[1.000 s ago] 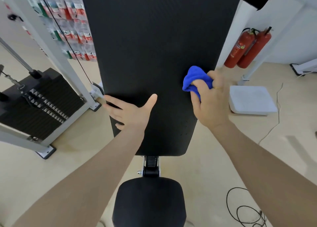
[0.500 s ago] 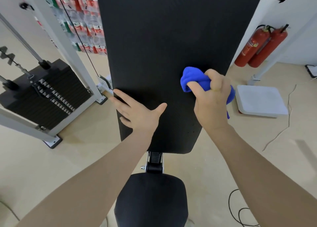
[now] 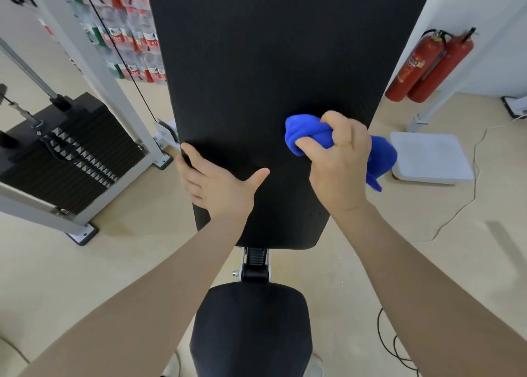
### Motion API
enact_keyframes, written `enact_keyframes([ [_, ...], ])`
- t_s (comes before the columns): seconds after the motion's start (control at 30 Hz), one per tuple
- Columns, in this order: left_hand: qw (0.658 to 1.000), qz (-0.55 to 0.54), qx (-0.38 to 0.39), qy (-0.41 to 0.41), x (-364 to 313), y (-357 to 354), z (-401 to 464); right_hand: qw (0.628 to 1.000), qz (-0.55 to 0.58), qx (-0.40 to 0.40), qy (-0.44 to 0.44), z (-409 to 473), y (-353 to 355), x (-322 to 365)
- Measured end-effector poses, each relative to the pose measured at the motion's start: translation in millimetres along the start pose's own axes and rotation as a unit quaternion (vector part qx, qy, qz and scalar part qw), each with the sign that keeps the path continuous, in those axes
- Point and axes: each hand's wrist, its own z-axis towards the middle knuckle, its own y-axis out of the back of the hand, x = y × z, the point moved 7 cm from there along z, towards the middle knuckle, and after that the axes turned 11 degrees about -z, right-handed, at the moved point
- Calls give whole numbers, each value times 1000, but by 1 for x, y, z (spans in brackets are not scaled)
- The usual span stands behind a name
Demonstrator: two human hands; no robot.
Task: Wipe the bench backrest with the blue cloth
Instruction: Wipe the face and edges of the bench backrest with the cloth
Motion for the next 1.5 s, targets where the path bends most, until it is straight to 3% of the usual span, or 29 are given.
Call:
enact_keyframes([
  [0.27, 999, 12, 17, -29, 4, 6, 2, 990, -4, 131, 42, -80, -36, 26],
  [0.43, 997, 52, 19, -49, 7, 17, 4, 998, 12, 49, 31, -12, 2, 8],
  [0.5, 997, 52, 12, -54, 7, 18, 5, 996, 52, -26, -61, 12, 19, -3],
  [0.57, 997, 50, 7, -64, 7, 18, 7, 987, 71, -22, -146, 3, 10, -4],
  [0.6, 996, 50, 4, -69, 8, 18, 7, 989, 54, -3, -141, -13, 1, 1],
  [0.7, 995, 50, 1, -88, 13, 17, 7, 997, -10, 76, 6, -78, -31, 28],
  [0.8, 993, 46, 8, -107, 15, 14, 8, 992, -36, 120, 28, -91, -40, 34],
  [1.07, 990, 59, 16, -125, 19, 17, 10, 999, -37, 2, -10, -15, -12, 37],
  [1.23, 987, 67, 31, -142, 20, 19, 12, 992, -46, 92, 75, -96, -49, 67],
  [1.33, 984, 67, 39, -159, 22, 22, 15, 990, -41, 112, 77, -95, -48, 75],
  [1.5, 983, 69, 42, -167, 20, 31, 18, 999, -32, 2, 36, -14, -20, 73],
])
